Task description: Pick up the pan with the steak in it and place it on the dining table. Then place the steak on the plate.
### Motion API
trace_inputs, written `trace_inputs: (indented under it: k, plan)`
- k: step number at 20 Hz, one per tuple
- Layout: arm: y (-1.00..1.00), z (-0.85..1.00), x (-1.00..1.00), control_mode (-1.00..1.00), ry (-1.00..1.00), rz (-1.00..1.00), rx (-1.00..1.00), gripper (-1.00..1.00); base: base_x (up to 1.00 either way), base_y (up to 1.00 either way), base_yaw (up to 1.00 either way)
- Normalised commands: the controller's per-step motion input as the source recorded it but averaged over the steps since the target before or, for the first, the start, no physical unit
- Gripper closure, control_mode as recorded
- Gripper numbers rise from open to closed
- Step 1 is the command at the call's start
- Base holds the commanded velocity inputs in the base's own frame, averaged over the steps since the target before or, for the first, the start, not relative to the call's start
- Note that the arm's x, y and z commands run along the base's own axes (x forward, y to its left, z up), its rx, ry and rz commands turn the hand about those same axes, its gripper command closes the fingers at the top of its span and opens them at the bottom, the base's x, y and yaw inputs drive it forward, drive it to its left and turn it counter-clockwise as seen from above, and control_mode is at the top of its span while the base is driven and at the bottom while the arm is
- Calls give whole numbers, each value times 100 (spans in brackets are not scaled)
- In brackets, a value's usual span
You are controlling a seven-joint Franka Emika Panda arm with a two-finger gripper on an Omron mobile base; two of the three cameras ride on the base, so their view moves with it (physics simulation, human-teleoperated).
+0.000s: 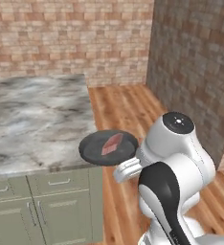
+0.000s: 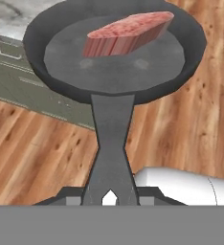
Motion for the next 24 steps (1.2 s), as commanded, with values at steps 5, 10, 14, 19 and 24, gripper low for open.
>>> trace_inputs:
  k: [5,10,14,19,24]
  plan:
    - [0,0,0,100,0,0,0,100,0,-98,0]
    - [0,0,0,100,0,0,0,100,10,-99,0]
    - [0,0,0,100,0,0,0,100,56,-82,0]
    - [0,0,0,100,0,0,0,100,99,-41,1]
    - [0,0,0,100,0,0,0,100,100,-17,0]
